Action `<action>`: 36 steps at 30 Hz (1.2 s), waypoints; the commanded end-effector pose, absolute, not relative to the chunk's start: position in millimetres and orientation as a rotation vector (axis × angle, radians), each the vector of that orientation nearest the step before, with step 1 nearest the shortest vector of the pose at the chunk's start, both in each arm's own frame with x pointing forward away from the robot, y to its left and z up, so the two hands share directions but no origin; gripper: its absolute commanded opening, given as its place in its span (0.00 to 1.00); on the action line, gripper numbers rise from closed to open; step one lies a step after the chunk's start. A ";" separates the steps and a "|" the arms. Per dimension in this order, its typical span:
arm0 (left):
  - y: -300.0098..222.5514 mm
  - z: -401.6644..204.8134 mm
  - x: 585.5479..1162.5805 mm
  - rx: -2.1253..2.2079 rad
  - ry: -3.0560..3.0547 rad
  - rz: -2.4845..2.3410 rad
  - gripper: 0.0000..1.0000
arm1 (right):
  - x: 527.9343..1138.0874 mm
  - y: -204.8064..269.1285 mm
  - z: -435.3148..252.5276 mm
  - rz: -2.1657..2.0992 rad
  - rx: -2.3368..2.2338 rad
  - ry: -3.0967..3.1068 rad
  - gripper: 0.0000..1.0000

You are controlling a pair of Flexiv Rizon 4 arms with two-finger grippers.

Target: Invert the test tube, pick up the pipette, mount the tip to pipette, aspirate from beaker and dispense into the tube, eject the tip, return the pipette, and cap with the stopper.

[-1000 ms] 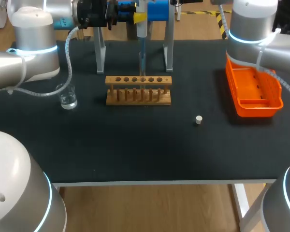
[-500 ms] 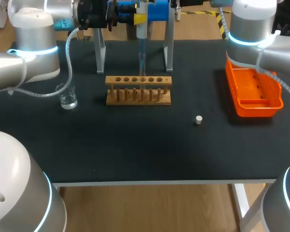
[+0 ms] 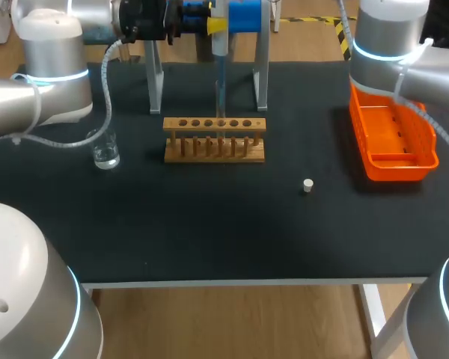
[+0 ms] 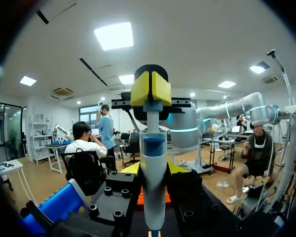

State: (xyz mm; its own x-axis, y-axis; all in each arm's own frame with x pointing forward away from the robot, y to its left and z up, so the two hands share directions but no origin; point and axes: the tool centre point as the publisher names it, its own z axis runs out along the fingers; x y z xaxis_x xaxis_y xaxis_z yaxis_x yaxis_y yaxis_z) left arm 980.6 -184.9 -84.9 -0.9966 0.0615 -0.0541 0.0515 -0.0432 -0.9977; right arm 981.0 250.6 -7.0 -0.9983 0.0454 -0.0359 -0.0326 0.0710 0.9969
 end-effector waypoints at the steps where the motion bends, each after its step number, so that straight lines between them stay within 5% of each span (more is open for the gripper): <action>1: -184.0 -83.9 981.1 -0.131 -2.168 2.256 0.00 | 979.5 248.3 5.2 2.091 0.002 2.249 0.00; 4: -184.0 -83.9 981.1 -0.131 -2.168 2.256 0.00 | 978.1 242.3 10.9 2.086 -0.015 2.234 0.00; 5: -184.0 -83.9 981.1 -0.131 -2.168 2.256 0.00 | 977.1 239.1 11.8 2.083 -0.017 2.233 0.09; 7: -184.0 -83.9 981.1 -0.131 -2.168 2.256 0.00 | 974.1 229.4 12.4 2.072 -0.016 2.227 0.75; 8: -184.0 -83.9 981.1 -0.131 -2.168 2.256 0.00 | 972.0 224.2 12.5 2.069 -0.025 2.222 1.00; 23: -184.0 -83.9 981.1 -0.131 -2.168 2.256 0.00 | 930.9 139.0 -32.7 2.001 -0.036 2.262 1.00; 36: -184.0 -83.9 981.1 -0.131 -2.168 2.256 0.00 | 949.0 131.5 -144.8 1.979 -0.078 2.294 1.00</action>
